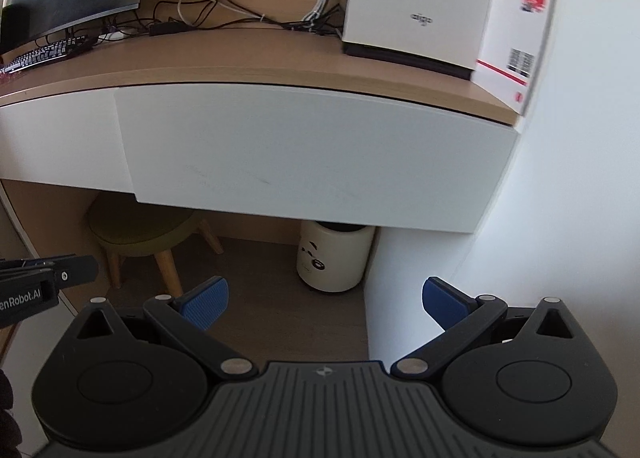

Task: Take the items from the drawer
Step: 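Move both tools up toward the white desk drawer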

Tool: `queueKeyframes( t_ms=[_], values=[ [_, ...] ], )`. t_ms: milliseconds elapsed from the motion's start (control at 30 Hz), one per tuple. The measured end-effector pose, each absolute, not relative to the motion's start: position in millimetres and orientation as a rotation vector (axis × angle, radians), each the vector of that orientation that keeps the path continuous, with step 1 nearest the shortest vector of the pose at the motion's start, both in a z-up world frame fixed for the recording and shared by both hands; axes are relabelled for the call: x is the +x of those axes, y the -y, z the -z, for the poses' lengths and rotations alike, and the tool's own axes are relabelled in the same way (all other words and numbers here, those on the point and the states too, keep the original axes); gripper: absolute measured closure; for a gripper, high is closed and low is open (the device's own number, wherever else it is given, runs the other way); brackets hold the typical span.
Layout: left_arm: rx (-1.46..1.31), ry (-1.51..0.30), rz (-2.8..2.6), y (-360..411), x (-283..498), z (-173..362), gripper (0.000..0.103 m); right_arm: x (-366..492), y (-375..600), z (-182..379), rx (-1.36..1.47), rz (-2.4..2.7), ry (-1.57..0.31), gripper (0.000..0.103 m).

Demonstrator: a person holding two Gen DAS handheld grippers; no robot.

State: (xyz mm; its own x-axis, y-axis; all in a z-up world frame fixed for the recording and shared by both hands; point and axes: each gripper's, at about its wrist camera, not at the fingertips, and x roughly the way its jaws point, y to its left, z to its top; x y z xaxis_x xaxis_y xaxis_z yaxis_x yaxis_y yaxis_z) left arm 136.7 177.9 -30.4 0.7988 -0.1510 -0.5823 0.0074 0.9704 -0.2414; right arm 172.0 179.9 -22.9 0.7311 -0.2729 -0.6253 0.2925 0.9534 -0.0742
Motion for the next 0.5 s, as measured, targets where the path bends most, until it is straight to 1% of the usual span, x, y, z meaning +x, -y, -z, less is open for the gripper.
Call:
queueKeyframes(
  t_ms=[333,500],
  values=[
    [-0.285,-0.542,0.15,-243,220,-10,0.086,264,-225,-11,-0.012,0.296,-0.626,0.0],
    [-0.367,-0.553,0.176,-260,259,-20,0.086,302,-235,-27,-0.091,0.343,-0.581,0.0]
  ],
)
